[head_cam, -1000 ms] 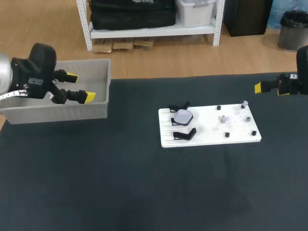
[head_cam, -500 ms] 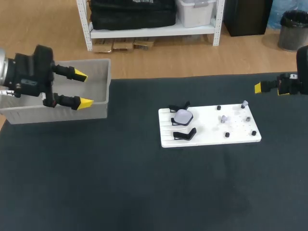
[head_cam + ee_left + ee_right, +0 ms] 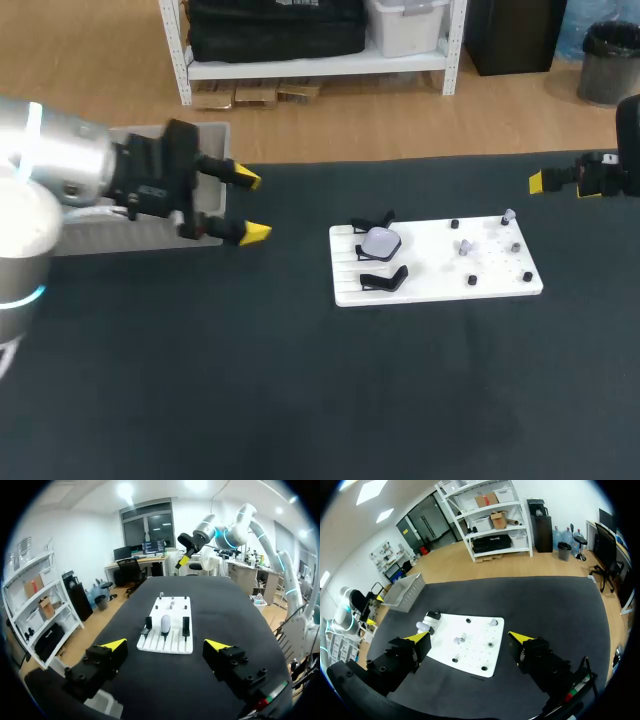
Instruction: Pick up each earbud case from the left stands, insert the matching earbuds, close the lid, and place the case in the box.
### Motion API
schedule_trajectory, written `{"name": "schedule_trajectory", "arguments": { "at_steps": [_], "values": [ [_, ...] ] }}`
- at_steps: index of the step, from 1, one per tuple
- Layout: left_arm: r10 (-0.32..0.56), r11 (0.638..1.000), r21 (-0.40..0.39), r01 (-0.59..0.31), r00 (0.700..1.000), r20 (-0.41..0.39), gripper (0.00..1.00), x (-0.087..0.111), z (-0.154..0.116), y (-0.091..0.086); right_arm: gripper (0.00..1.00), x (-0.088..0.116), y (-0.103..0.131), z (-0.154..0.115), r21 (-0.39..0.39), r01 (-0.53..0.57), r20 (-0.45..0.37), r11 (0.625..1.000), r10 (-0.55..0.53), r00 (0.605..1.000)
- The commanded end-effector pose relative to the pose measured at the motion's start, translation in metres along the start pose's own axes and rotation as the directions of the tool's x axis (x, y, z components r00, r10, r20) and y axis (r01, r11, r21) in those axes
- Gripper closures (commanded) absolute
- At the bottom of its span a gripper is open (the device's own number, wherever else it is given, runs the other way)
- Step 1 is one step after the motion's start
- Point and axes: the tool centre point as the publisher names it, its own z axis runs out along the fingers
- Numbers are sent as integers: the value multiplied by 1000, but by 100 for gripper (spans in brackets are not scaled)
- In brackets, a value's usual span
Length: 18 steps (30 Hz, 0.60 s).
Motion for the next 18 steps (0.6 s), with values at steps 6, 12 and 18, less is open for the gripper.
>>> {"name": "schedule_trajectory", "arguments": {
  "at_steps": [6,12,18],
  "values": [
    [6,1000,21,-6,1000,1,0,0,99,20,0,0,-1,0,-4,1,-1,1000,-1,1000],
    [7,1000,11,-7,1000,-4,0,-1,123,14,0,0,-1,0,-4,1,-1,1000,-1,1000],
    [-8,1000,-7,8,1000,3,0,2,133,5,0,0,-1,0,-4,1,-1,1000,-1,1000]
  ]
}}
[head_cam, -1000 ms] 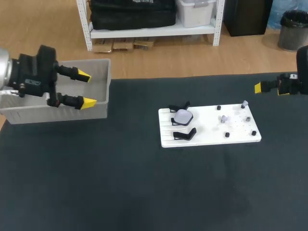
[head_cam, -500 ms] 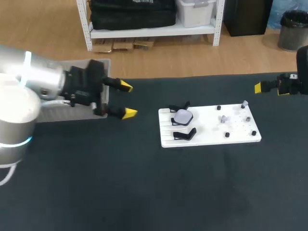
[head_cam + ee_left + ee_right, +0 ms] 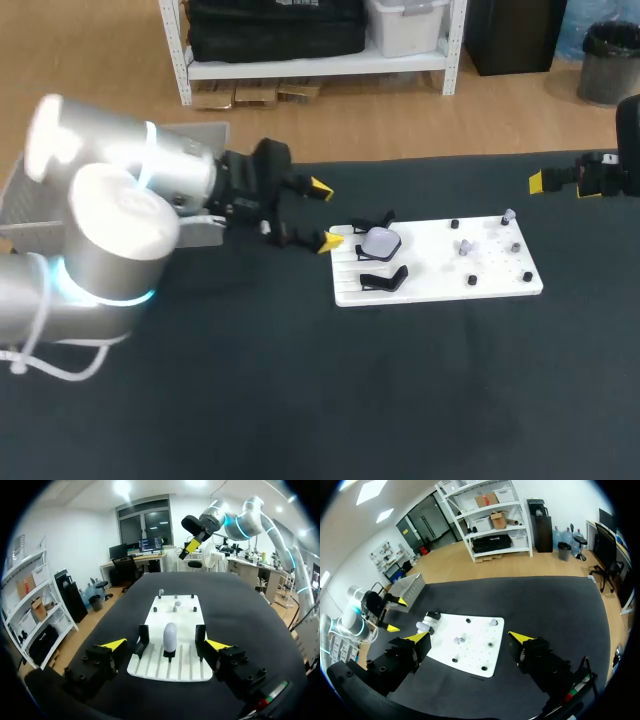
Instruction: Pick up each earbud case from the left stands, insert the matching earbuds, close the lid, and place the case in the box.
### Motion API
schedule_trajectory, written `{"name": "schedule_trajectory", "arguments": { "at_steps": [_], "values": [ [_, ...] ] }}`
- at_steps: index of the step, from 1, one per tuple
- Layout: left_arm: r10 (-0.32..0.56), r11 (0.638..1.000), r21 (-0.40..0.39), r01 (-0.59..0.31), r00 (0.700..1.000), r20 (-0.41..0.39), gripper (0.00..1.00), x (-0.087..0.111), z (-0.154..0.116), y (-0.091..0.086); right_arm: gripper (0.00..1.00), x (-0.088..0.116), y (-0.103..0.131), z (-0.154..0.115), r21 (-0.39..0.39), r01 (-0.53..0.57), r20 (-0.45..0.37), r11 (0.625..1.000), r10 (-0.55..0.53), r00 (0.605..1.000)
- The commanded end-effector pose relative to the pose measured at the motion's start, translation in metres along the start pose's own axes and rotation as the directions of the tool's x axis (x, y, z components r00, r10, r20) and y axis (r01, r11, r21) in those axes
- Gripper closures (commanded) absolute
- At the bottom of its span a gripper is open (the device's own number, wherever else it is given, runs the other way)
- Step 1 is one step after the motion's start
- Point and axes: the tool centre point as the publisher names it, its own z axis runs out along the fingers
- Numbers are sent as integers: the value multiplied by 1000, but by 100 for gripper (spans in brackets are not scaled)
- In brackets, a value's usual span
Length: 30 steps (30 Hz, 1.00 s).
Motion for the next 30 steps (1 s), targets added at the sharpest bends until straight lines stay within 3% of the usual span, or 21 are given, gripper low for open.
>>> {"name": "schedule_trajectory", "arguments": {
  "at_steps": [1,3,30],
  "values": [
    [-29,999,-27,30,999,12,0,8,21,-4,0,0,-1,0,-4,1,-1,1000,-1,1000],
    [-63,998,-15,64,998,25,0,10,20,-4,0,0,-1,0,-4,1,-1,1000,-1,1000],
    [-75,997,12,75,997,34,0,18,29,-7,0,0,-1,0,-4,1,-1,1000,-1,1000]
  ]
}}
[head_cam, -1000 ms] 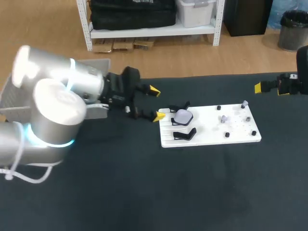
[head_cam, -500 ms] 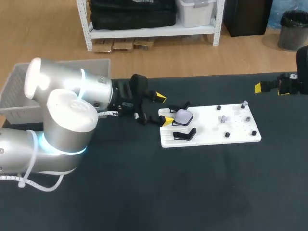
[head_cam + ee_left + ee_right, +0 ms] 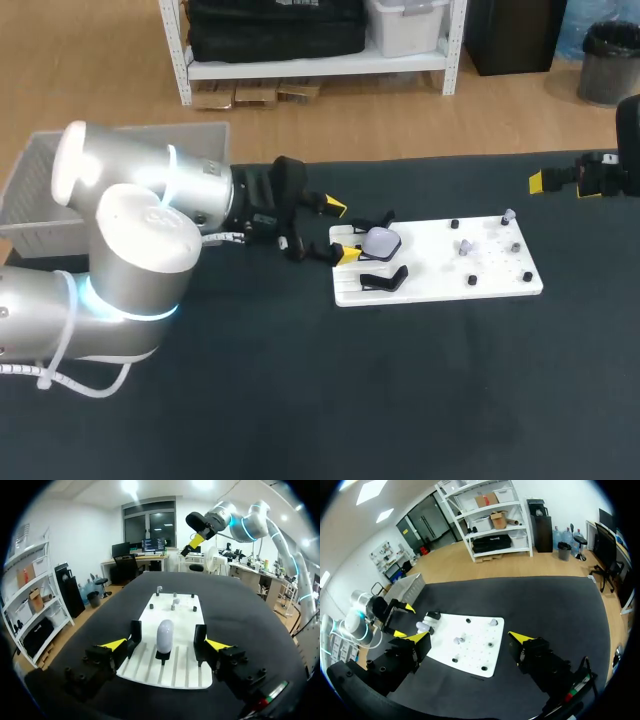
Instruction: Pick up each earbud case from the left stands, insert the matching earbuds, close the lid, and place the case in the box.
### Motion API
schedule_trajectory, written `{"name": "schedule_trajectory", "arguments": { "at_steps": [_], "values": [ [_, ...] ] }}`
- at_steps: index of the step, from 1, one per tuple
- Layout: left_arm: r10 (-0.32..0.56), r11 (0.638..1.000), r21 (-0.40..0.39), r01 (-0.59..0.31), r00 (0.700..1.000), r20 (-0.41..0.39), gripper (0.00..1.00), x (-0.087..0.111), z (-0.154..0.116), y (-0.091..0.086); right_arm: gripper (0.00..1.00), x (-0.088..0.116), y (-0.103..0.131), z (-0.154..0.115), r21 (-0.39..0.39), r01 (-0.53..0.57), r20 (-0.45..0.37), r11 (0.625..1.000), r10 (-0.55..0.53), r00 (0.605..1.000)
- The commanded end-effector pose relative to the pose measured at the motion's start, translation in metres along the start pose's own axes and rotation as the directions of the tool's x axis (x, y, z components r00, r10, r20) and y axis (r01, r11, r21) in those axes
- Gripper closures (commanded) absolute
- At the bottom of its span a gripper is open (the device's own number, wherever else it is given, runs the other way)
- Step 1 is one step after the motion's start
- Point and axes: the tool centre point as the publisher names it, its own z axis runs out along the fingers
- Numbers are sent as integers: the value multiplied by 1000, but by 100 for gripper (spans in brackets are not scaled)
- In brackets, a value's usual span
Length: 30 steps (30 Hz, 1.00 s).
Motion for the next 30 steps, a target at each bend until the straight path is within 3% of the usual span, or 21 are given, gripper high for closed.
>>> {"name": "schedule_trajectory", "arguments": {
  "at_steps": [1,16,25,30],
  "values": [
    [-11,1000,-5,11,1000,7,0,6,8,2,0,0,-1,0,-4,1,-1,1000,-1,1000],
    [-40,999,6,40,999,15,0,7,32,1,0,0,-1,0,-4,1,-1,1000,-1,1000],
    [-46,999,24,45,999,27,27,6,43,4,0,0,-1,0,-4,1,-1,1000,-1,1000],
    [-48,998,43,47,998,29,29,7,50,1,0,0,-1,0,-4,1,-1,1000,-1,1000]
  ]
}}
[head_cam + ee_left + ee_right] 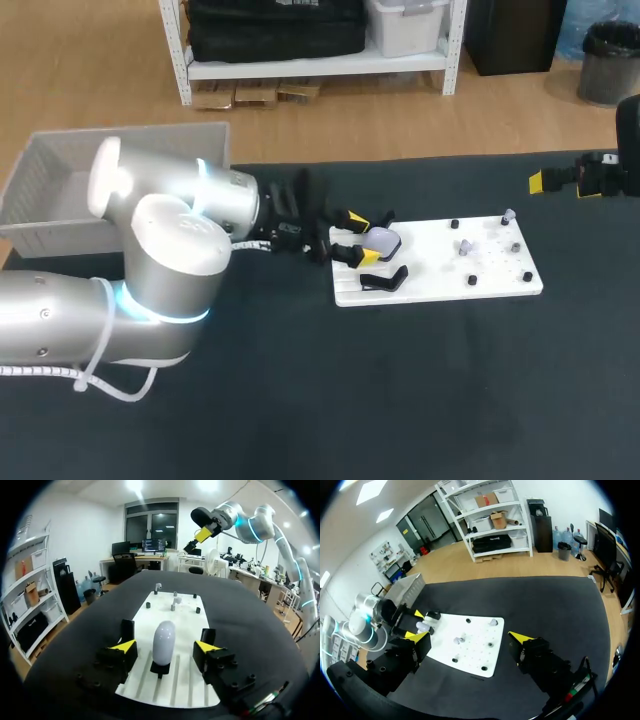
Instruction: Pick up each earbud case from the left stands, insert the matching earbuds, close the lid, and place the case in the box.
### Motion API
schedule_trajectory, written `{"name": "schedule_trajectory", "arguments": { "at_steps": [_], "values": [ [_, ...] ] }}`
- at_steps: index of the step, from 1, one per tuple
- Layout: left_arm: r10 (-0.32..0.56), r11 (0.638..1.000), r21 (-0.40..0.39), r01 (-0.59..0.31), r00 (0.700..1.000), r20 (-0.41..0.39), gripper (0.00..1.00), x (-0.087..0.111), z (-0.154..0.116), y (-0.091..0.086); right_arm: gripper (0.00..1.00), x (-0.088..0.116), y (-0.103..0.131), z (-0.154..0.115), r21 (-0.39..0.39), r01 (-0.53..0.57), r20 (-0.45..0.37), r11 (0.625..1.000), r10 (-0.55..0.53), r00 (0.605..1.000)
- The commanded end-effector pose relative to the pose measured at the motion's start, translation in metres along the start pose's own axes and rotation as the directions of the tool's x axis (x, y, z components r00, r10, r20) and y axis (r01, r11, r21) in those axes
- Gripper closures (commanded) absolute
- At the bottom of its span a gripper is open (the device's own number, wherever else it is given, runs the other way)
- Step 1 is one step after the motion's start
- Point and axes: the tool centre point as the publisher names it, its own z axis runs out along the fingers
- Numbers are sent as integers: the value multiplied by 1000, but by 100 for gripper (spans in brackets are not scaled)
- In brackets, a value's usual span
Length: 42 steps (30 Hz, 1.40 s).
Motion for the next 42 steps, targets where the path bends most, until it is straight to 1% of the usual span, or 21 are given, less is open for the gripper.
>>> {"name": "schedule_trajectory", "arguments": {
  "at_steps": [1,4,13,18,20,21,35,36,37,38,39,42],
  "values": [
    [1,1000,13,-1,1000,6,31,3,9,3,0,0,-1,0,-4,1,-1,1000,-1,1000],
    [-6,1000,22,6,1000,8,35,5,12,4,0,0,-1,0,-4,1,-1,1000,-1,1000],
    [-13,999,37,13,1000,-6,42,9,17,6,0,0,-1,0,-4,1,-1,1000,-1,1000],
    [-18,999,40,18,1000,-6,44,10,17,5,0,0,-1,0,-4,1,-1,1000,-1,1000],
    [-19,999,42,20,1000,-7,47,10,17,5,0,0,-1,0,-4,1,-1,1000,-1,1000],
    [-19,999,42,19,1000,-7,51,10,17,5,0,0,-1,0,-4,1,-1,1000,-1,1000],
    [-18,998,61,17,1000,8,58,10,18,6,0,0,-1,0,-4,1,-1,1000,-1,1000],
    [-18,998,63,17,1000,7,60,10,18,6,0,0,-1,0,-4,1,-1,1000,-1,1000],
    [-18,998,64,17,1000,8,66,11,18,6,0,0,-1,0,-4,1,-1,1000,-1,1000],
    [-18,998,65,17,1000,8,69,11,18,6,0,0,-1,0,-4,1,-1,1000,-1,1000],
    [-18,998,66,18,1000,8,75,11,18,6,0,0,-1,0,-4,1,-1,1000,-1,1000],
    [-17,997,69,16,1000,8,98,12,18,5,0,0,-1,0,-4,1,-1,1000,-1,1000]
  ]
}}
